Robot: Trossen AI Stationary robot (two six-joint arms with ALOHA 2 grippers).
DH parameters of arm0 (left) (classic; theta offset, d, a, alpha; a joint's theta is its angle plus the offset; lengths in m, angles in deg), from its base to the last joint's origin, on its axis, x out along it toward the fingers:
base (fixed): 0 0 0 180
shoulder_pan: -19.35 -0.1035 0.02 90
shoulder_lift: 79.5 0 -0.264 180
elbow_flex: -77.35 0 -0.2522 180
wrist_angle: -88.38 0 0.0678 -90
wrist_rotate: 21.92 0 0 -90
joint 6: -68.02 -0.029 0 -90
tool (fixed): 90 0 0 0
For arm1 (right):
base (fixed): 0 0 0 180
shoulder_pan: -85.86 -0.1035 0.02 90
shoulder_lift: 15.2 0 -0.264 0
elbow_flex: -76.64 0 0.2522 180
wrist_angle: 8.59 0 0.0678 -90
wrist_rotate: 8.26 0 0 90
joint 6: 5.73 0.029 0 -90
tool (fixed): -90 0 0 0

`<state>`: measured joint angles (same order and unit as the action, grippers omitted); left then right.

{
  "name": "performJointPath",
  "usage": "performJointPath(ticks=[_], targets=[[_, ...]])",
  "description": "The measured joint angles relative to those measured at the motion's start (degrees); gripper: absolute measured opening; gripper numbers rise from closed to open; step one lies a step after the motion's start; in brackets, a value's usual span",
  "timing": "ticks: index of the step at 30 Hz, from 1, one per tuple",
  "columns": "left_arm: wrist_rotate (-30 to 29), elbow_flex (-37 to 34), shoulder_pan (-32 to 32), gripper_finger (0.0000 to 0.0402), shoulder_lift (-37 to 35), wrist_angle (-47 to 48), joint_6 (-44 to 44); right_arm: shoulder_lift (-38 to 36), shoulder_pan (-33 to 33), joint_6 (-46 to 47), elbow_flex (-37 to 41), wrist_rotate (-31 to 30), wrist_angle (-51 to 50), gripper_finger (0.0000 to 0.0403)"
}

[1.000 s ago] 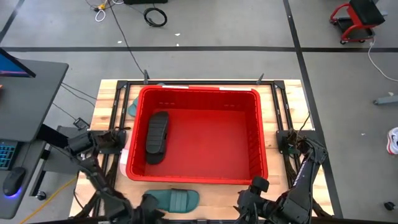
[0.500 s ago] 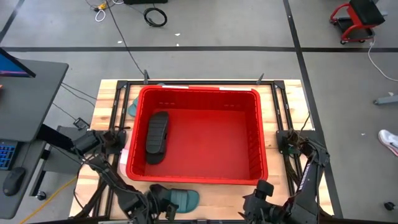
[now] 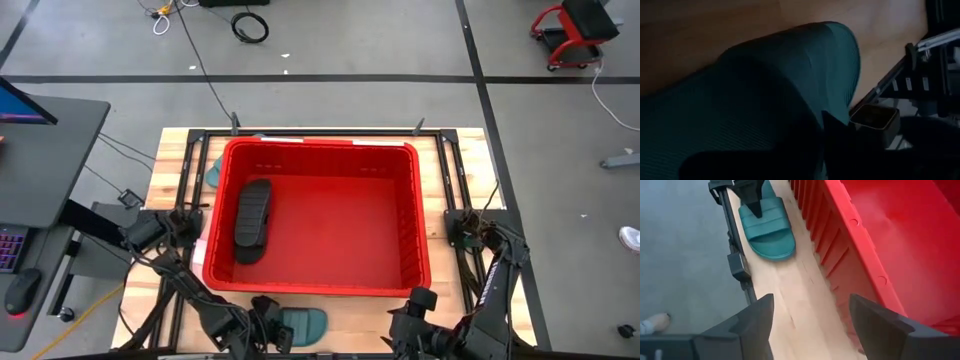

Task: Pick and place slides into bin
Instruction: Put the bottom green slide into the right side of the container

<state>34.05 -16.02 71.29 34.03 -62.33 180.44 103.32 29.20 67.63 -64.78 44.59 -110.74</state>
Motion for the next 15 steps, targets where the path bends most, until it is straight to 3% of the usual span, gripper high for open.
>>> performJointPath(ticks=[5,15], targets=[[2.63,1.82,2.48,0.0016,-2.68,-0.36,-8.72,-0.85,0.42,-1.24,0.00,0.89,0.14,0.0268],[8.08,17.60,8.78,0.0018,-8.92,0.07,-47.61,-12.64,4.04,-4.67,-0.13,-1.87,1.23,0.0268]])
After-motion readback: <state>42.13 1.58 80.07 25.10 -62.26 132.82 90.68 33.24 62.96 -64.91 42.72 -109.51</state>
